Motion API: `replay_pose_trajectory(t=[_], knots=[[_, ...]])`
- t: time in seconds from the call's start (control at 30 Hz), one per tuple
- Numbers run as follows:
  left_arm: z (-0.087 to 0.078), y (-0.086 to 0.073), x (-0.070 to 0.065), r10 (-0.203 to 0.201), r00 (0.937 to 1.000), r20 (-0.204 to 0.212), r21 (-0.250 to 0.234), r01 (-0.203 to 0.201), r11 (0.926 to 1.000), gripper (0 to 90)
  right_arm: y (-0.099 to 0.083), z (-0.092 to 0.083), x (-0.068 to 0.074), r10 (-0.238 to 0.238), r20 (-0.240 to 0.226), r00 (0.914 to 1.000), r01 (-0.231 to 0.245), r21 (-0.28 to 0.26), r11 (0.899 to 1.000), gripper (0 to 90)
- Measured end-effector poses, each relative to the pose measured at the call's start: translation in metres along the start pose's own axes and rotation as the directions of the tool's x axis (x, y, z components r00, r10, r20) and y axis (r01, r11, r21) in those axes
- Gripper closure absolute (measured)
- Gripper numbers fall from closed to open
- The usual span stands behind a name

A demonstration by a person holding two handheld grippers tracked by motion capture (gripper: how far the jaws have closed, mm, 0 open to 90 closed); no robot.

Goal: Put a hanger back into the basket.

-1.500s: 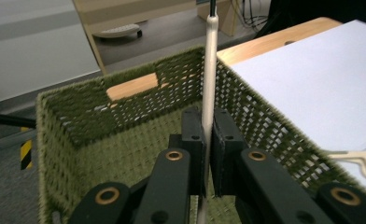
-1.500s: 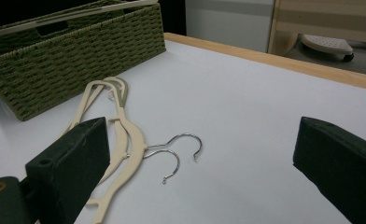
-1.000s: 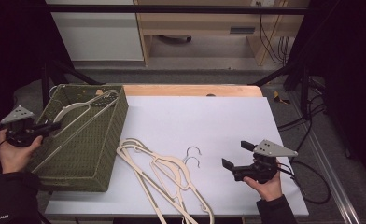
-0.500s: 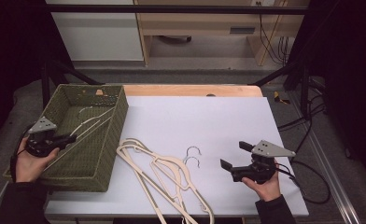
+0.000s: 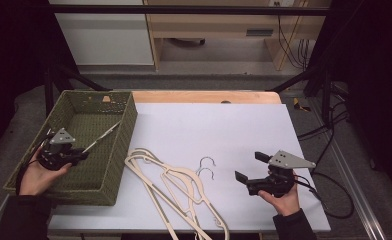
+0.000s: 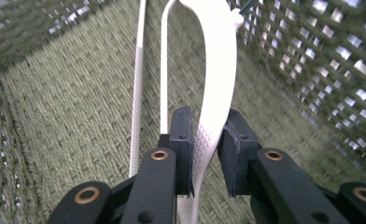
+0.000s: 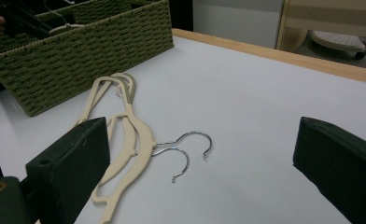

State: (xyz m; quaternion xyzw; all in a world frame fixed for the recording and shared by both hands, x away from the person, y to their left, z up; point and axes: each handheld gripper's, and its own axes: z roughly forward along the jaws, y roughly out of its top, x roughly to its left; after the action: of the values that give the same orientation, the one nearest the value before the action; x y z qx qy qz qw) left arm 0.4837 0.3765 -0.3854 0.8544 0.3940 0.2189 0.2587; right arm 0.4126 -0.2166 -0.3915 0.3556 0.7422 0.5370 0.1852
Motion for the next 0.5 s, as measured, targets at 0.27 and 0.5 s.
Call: replay_pose_trajectory(t=[0.27,0.5], knots=[[0.0080,0.0018,-0.0061,0.058,0.9983,-0.001,0.062,-0.058,0.9964,74.2,-0.0003,0.0010,0.0008,-0.002,-0.003,1.0000,0.002,0.004,1.000,4.4],[0.0088,0.0022,-0.0070,0.074,0.9971,0.019,0.068,-0.075,0.9949,67.4,-0.0004,0.0025,0.0018,-0.002,-0.005,1.0000,0.002,0.006,1.000,4.5]])
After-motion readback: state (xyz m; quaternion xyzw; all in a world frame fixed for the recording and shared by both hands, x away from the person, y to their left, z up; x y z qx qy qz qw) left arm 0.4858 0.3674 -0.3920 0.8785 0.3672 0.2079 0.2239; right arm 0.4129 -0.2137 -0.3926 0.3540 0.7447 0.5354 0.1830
